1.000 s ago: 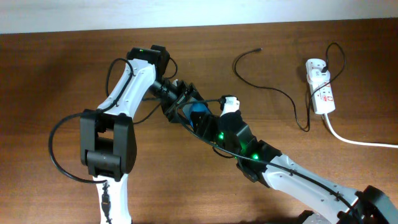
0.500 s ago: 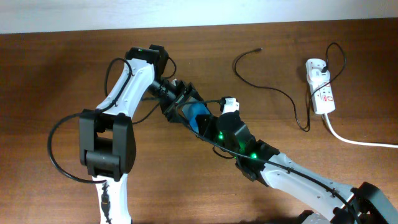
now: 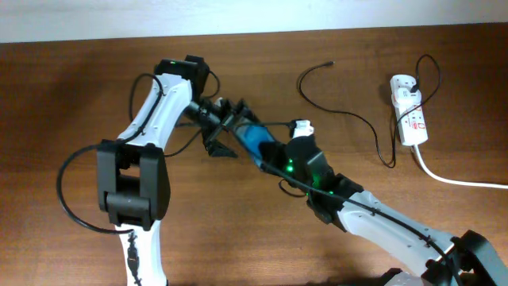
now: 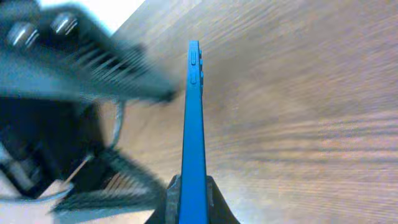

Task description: Plug charger to phone and switch on socket

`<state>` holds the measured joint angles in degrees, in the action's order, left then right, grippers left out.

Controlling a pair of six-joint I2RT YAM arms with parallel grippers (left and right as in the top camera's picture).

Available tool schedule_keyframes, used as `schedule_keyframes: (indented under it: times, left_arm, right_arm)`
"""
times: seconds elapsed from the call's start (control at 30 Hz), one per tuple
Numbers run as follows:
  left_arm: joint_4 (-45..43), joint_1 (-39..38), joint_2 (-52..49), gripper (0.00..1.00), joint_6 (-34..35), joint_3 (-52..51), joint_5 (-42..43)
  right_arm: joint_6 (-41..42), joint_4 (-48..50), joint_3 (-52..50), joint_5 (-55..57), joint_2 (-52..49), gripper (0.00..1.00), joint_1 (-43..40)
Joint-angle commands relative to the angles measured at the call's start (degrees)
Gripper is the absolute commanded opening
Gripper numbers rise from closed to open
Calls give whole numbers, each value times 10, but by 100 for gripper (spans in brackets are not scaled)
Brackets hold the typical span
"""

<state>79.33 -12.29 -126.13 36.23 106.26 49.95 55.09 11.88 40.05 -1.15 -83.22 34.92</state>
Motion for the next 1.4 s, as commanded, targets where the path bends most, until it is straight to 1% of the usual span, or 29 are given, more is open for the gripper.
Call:
schedule_keyframes:
  times: [0.0,0.07,0.1,0.17,0.2,0.23,0.37,0.43,0.5,0.6,0.63,0.67,0.7,0.73,0.77,0.8,0.83,0.87,0.9,0.93,0.97,1.0,1.03,1.07,1.1,1.2,1.27,1.3,1.37]
  left_arm:
    - [58,53,2,99,-60,67,-77]
    - [115,78,12,99,-101,123,-125]
    - [152,103,31,99,-141,176,-158]
    - [174,143,97,99,-152,237,-255]
    - [172,161,148,99,-151,250,-311]
    - [165,184,232,99,-151,252,-382]
    - [153,224,433,99,-151,247,-490]
    - [143,226,544,99,-150,179,-538]
    - [89,226,631,99,-122,47,-567]
    - [-72,226,756,99,-54,-213,-567]
    - [-150,226,792,99,-21,-313,-549]
    - [-279,226,821,99,33,-449,-477]
    - [-393,226,817,99,91,-547,-387]
    - [-468,226,801,99,127,-600,-325]
    - [-567,226,761,100,169,-659,-243]
    - [-652,226,706,100,208,-694,-167]
    - [-704,225,648,100,240,-703,-101]
    - [-742,223,602,99,258,-703,-52]
    - [-819,212,535,97,292,-703,24]
    - [-884,198,493,97,323,-703,70]
    - [-933,186,466,97,348,-703,94]
    - [-1007,163,431,97,383,-703,110]
    - [-1053,143,409,97,412,-703,114]
    - [-1086,124,392,97,436,-703,114]
    - [-1115,92,379,97,456,-703,114]
    - [-1116,73,380,95,456,-703,127]
    - [-1116,73,380,90,457,-703,129]
    - [-1116,73,380,87,469,-703,129]
    - [-1116,67,379,85,495,-703,123]
  right_arm:
    - [-6,7,7,10,4,4,-49]
    - [-6,7,7,-15,14,4,-70]
    - [-7,5,7,-35,27,4,-89]
    - [-29,-43,7,-56,67,4,-126]
    - [-39,-81,7,-56,92,4,-146]
    - [-43,-137,7,-56,133,4,-174]
    - [-43,-214,7,-56,205,4,-209]
    - [-43,-237,7,-62,218,4,-206]
    - [-43,-250,7,-64,218,4,-207]
    - [-43,-256,7,-82,226,4,-207]
    - [-43,-257,7,-90,232,4,-207]
    - [-43,-261,7,-97,242,4,-207]
    - [-34,-265,7,-101,249,4,-207]
    - [-2,-267,7,-108,247,4,-207]
    - [43,-269,7,-122,241,4,-207]
    - [92,-268,7,-132,226,4,-206]
    - [120,-264,7,-132,212,4,-203]
    - [152,-258,7,-135,196,4,-198]
    - [207,-236,7,-149,163,4,-181]
    - [224,-213,7,-159,143,4,-167]
    - [236,-187,7,-167,125,4,-155]
    - [267,-139,7,-182,97,4,-133]
    - [295,-99,7,-188,74,4,-114]
    - [312,-57,7,-188,53,4,-95]
    - [313,23,7,-184,18,4,-71]
    - [313,60,7,-157,-4,4,-67]
    - [313,96,7,-151,-4,4,-67]
    - [314,119,7,-155,-4,4,-66]
    - [314,180,7,-186,-4,4,-56]
